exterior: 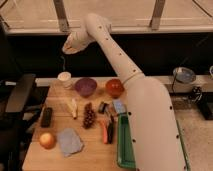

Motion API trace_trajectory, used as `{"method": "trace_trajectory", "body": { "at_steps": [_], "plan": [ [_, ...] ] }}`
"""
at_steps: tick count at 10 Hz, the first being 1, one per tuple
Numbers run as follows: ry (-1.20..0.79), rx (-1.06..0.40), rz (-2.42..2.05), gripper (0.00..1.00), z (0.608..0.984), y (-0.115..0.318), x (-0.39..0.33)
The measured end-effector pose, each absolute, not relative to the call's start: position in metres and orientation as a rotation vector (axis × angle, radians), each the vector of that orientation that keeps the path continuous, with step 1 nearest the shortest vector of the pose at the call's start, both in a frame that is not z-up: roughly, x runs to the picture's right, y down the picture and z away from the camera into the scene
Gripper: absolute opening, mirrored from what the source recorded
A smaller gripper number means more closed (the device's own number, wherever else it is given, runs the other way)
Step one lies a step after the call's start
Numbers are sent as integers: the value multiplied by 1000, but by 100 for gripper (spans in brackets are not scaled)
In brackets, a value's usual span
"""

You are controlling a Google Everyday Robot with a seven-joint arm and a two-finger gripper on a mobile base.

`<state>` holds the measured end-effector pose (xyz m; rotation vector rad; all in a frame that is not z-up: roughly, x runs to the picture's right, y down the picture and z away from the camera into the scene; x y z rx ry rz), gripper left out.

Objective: Place fork in paper cup

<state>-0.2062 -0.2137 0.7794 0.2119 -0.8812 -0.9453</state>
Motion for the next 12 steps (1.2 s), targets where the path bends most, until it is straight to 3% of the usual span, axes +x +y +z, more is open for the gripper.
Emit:
{"method": "trace_trajectory", "body": {
  "at_steps": [12],
  "plan": [
    [-915,157,-898,0,872,-159,-215]
  ]
}}
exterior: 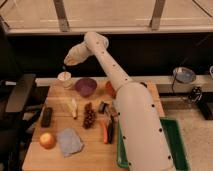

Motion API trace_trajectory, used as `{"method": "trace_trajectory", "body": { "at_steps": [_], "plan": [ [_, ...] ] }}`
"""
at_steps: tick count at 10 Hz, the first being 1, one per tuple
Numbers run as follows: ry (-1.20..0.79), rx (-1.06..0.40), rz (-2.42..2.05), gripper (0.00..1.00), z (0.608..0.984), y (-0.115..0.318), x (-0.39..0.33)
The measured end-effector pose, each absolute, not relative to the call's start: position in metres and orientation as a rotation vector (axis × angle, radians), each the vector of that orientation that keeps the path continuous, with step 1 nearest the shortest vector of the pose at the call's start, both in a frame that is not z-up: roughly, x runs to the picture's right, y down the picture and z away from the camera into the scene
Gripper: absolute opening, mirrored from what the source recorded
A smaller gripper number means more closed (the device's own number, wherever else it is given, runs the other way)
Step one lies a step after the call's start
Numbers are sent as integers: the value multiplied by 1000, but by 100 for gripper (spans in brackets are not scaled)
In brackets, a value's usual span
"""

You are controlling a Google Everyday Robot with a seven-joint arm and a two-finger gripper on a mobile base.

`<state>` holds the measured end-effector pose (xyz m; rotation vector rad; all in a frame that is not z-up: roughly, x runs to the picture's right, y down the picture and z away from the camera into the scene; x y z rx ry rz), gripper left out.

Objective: Place fork in paper cup

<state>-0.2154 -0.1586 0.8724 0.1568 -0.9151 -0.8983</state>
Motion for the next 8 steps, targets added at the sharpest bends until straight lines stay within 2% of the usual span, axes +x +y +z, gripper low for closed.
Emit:
{"method": "trace_trajectory", "body": {
  "at_steps": [5,8],
  "plan": [
    [-949,127,-851,0,905,-134,-218],
    [-964,114,-838,0,911,-127,-219]
  ]
}}
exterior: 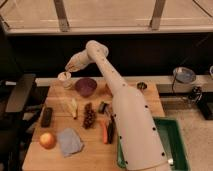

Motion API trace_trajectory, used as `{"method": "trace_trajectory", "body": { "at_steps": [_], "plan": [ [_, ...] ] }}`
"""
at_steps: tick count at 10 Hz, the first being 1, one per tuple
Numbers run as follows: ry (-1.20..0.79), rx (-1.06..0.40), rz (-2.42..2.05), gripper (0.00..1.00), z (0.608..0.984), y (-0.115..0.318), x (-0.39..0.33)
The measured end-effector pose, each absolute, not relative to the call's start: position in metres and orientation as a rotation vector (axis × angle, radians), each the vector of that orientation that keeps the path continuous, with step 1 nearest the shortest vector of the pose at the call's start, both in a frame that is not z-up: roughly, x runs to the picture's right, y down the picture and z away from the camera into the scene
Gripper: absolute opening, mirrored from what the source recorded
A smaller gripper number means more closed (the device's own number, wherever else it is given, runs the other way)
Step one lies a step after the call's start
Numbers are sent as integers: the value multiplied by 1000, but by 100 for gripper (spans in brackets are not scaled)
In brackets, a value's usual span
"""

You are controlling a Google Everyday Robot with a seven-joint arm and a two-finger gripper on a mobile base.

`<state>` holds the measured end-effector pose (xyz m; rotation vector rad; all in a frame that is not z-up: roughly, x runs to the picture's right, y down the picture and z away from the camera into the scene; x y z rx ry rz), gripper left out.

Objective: Place fork in paper cup

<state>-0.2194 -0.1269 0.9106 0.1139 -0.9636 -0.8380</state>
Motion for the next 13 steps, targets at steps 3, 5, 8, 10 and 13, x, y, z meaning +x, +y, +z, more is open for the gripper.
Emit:
{"method": "trace_trajectory", "body": {
  "at_steps": [3,5,8,10,13],
  "plan": [
    [-982,96,-817,12,915,-121,-218],
    [-989,83,-806,30,917,-117,-218],
    [-1004,56,-788,64,920,-110,-217],
    [-1025,39,-779,75,920,-108,-215],
    [-1027,37,-779,75,921,-107,-214]
  ]
}}
